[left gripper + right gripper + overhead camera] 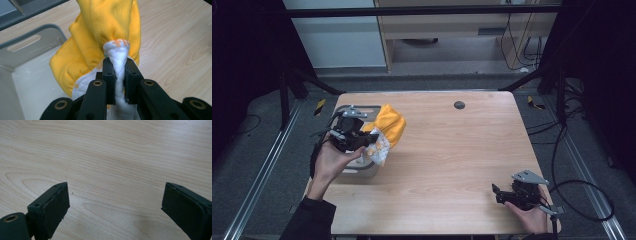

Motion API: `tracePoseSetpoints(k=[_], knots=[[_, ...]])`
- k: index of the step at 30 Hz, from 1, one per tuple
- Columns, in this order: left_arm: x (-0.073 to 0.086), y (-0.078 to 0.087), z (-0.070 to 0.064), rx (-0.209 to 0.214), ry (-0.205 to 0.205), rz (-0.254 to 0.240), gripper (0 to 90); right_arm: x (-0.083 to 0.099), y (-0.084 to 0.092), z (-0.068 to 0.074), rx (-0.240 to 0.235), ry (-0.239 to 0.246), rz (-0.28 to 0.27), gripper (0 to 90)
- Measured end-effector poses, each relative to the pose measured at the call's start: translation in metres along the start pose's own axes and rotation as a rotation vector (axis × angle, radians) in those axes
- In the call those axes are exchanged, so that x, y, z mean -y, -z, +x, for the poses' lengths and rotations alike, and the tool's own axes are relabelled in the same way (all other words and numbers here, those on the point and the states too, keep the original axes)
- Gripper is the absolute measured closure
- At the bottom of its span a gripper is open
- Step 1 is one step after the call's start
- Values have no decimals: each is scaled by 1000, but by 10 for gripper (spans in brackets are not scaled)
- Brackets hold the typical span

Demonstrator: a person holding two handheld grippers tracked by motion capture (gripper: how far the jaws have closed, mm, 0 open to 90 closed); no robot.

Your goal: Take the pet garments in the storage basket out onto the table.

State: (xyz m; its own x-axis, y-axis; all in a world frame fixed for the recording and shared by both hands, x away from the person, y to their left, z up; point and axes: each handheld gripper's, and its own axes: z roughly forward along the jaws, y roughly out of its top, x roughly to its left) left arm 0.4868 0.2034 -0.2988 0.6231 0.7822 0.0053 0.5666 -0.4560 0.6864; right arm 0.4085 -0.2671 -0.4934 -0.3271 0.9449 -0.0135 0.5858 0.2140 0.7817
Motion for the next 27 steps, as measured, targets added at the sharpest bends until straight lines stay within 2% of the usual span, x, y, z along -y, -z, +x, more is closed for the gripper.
tracePoseSetpoints(k=[18,27], knots=[[-17,-18,-35,70,-82,19,817,0,1,-1,0,-7,-3,76],[-23,-32,-48,101,-102,25,816,0,1,-1,-2,-6,-5,76]])
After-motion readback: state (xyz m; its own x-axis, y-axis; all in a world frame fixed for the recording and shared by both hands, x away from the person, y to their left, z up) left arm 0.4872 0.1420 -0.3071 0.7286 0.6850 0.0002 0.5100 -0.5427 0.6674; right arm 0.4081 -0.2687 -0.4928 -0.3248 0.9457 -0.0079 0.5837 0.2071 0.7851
